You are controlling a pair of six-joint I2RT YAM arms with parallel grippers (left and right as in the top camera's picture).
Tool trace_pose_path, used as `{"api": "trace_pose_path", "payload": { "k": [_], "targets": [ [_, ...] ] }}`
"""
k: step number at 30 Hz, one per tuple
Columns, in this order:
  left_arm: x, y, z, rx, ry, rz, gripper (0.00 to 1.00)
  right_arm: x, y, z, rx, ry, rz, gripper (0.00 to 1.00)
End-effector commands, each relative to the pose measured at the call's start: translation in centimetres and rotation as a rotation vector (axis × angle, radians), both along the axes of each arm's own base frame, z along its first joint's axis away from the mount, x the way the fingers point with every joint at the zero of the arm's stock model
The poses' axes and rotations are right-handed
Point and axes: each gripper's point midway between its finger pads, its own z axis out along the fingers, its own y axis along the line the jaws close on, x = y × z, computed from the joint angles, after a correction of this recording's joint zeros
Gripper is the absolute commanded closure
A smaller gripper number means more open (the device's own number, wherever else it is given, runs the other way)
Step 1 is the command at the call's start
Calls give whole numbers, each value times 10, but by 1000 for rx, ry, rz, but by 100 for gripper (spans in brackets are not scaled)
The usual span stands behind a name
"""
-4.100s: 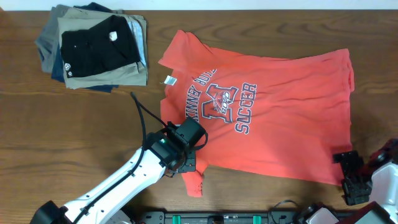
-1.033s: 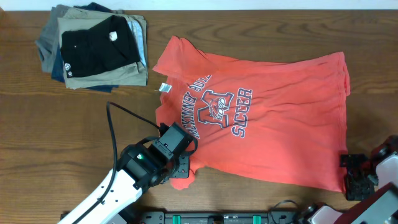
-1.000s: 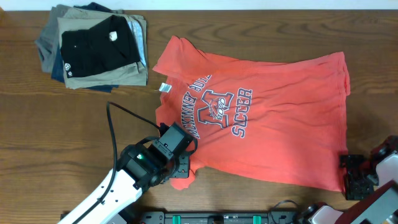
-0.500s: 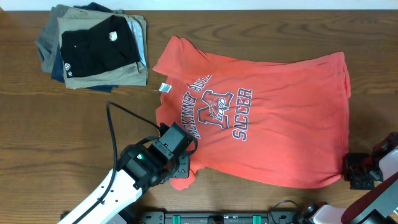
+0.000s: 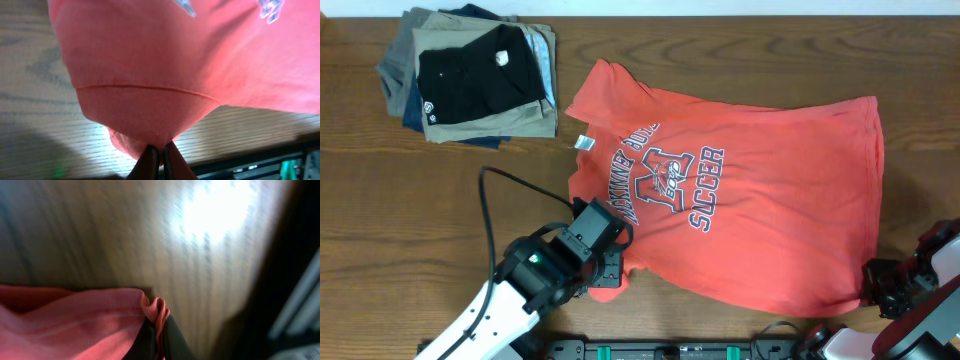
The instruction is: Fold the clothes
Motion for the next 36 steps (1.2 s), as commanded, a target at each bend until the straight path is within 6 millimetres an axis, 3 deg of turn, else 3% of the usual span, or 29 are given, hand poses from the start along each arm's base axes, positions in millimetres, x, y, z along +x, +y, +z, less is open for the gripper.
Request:
{"api": "trace_pose_path", "payload": {
  "k": [1,9,14,18,25,32,36],
  "targets": [
    [7,-5,17,-33,-63,-36,94,6,-16,15,-60,-15,-9,98],
    [46,5,30,53,-267,-5,94,30,-30,46,-139,-156,12,98],
    [74,16,44,117,-417,70,94,47,-37,51,-170,-243,12,99],
    [91,11,48,137,-481,60,94,56,-40,51,-177,-288,11,99],
    [120,-11,26,205,-507,-26,94,73,-50,54,-211,-366,14,99],
    [152,-5,0,318,-528,36,94,104,-51,61,-224,-486,56,99],
    [167,8,-13,343,-508,87,94,123,-48,65,-250,-532,114,99]
  ]
}}
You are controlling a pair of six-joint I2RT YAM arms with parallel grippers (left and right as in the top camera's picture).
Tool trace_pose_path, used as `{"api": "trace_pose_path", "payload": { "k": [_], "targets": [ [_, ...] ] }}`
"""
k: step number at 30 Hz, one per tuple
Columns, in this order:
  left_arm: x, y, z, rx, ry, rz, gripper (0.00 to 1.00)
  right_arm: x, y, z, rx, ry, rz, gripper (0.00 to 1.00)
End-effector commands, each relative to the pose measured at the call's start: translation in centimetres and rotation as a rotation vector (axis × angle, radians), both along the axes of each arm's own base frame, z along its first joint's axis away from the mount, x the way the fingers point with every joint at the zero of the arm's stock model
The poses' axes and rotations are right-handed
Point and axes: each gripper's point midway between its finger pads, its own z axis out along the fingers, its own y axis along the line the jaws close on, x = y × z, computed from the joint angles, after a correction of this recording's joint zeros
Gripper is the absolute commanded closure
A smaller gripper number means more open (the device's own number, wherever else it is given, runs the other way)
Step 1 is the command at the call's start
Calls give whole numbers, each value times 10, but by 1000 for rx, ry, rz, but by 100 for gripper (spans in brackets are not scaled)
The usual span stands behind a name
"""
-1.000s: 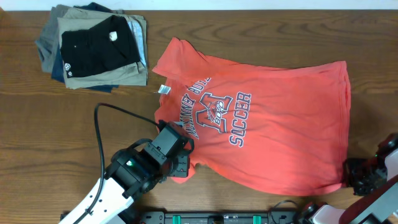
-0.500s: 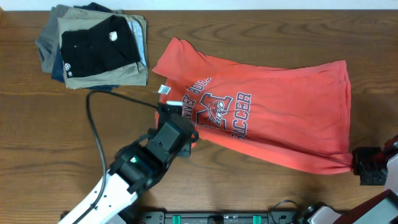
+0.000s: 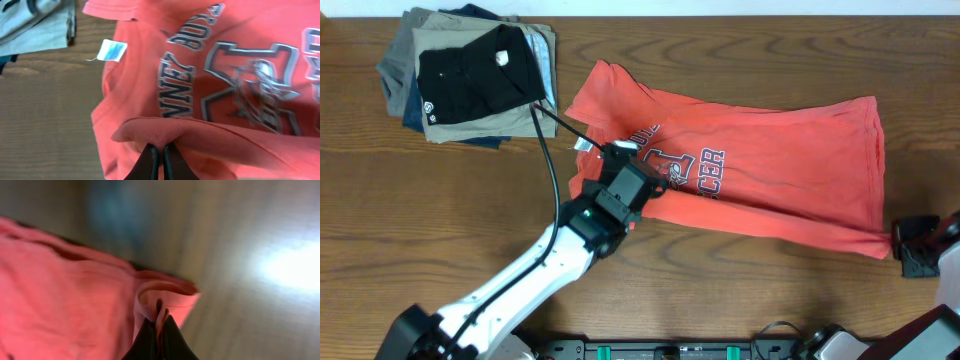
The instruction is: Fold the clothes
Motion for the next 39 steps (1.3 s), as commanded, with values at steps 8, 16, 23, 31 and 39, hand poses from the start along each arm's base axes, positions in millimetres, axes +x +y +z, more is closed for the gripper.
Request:
{"api": "trace_pose_path", "payload": {
  "k": [8,16,23,31,39],
  "targets": [
    [43,46,-16,51,-24,172,94,54,10,21,-115,-128,154,99],
    [61,56,-34,46,-31,219,94,62,8,23,-251,-72,191,99],
    [75,51,-43,25,-62,225,94,76,6,28,-333,-81,208,99],
    [75,51,-62,48,-29,224,54,81,12,19,-321,-67,252,59],
    [74,51,-26,23,-87,200,42,97,33,34,-307,-118,531,1]
  ]
}}
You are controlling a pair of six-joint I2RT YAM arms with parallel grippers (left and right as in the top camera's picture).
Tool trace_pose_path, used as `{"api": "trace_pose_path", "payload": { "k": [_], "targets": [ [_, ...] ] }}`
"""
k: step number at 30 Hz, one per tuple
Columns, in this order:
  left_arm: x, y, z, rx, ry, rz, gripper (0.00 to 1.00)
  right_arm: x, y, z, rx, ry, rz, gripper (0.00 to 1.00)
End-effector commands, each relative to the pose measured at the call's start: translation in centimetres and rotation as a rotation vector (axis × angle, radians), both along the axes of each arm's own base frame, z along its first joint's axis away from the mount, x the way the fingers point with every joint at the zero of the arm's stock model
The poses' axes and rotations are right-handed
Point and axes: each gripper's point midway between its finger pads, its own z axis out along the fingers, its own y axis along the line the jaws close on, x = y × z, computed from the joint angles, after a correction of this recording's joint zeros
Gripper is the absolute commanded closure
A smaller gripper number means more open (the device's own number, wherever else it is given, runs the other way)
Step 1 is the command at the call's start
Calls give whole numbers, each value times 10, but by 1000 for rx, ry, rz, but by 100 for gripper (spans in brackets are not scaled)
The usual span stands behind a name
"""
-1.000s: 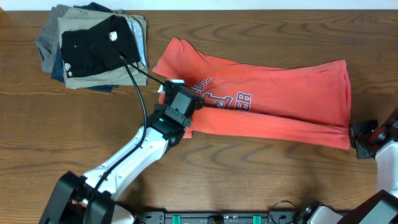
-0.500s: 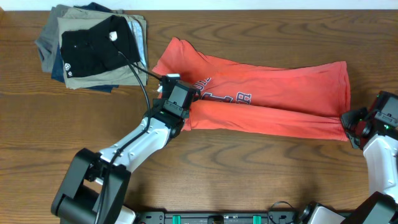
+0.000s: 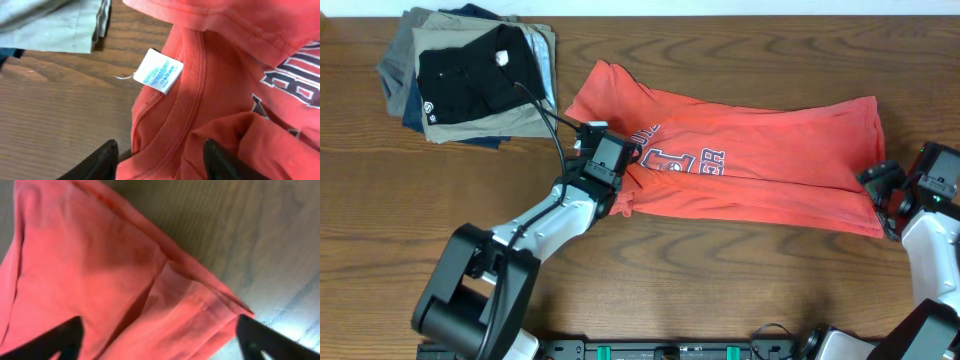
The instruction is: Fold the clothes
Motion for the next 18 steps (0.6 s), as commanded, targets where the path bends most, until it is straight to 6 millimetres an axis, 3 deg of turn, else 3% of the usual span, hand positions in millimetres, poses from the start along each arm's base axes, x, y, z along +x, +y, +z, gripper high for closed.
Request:
{"api": "trace_pose_path", "payload": {
  "k": [1,5,6,8,11,14,18],
  "targets": [
    [7,0,39,-15,-81,-14,42,15,10,19,-8,-24,152,1],
    [-11,-20,48,-122,-16,-119,42,14,27,29,52,-12,252,1],
    [-16,-28,46,-163,13,-153,44,15,34,31,74,-20,294,10],
    [-26,-44,39,-237,72,-213,58,16,47,31,119,-36,362,43],
    [-35,-61,26,-308,144,-269,75,11,57,25,148,-15,379,79],
    [-40,-65,10,-319,199,-279,85,7,67,14,159,15,402,95],
    [-44,-63,-13,-297,261,-266,87,-4,80,-6,186,79,405,99]
  ]
}}
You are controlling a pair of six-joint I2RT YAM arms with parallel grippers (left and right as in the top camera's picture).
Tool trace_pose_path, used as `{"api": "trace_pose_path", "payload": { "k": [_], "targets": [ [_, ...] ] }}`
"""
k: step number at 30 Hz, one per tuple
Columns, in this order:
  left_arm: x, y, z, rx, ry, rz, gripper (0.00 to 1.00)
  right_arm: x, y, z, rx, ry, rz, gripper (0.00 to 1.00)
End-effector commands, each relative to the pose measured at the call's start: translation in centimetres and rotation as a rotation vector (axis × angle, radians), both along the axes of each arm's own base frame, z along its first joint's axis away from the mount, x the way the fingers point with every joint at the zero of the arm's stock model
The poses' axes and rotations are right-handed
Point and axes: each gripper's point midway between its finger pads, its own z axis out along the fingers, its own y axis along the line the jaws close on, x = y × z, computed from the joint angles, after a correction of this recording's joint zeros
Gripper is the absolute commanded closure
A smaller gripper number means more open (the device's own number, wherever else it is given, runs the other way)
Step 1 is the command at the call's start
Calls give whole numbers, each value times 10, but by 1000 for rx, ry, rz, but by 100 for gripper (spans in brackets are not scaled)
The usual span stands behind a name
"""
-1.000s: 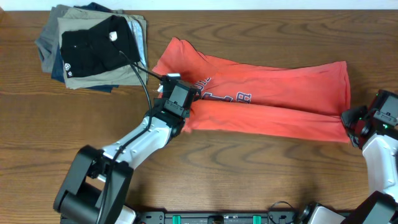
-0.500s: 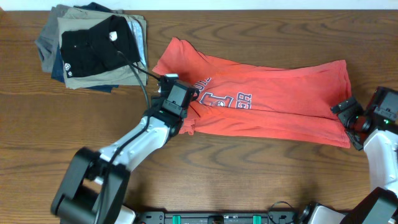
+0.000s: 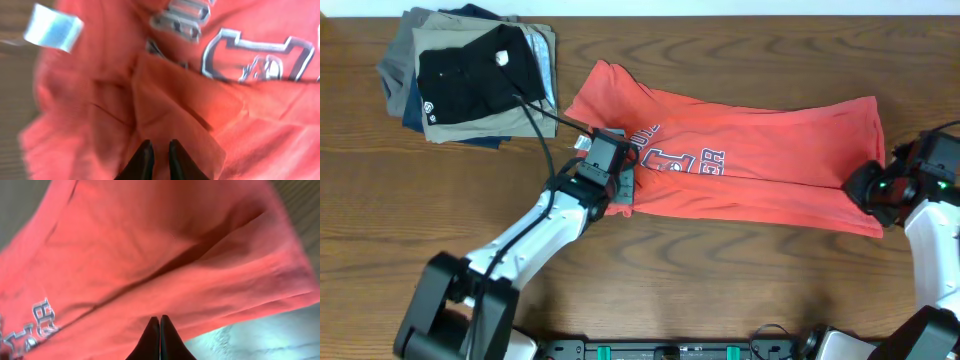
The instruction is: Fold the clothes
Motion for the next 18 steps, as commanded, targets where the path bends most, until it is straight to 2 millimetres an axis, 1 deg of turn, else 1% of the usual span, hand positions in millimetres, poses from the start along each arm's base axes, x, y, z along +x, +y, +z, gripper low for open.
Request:
{"api": "trace_pose_path", "payload": {
  "k": [1,4,6,11,14,16,18],
  "targets": [
    [-4,-5,-16,-12,64,-22,87,-12,12,-22,15,76,12,99],
    [-6,2,-31,10,101,-6,88,-18,9,-35,7,129,-16,99],
    [-5,9,-37,17,118,14,91,-18,9,-43,15,151,-17,99],
    [-2,42,-43,29,163,105,92,-26,6,-73,19,251,-28,99],
    [-7,65,-47,42,215,171,94,-35,5,-95,32,335,-61,99],
    [-14,77,-49,53,253,202,94,-40,5,-104,42,375,-74,99],
    [-23,88,-52,62,302,243,94,-45,4,-108,39,408,-107,99]
  ]
}}
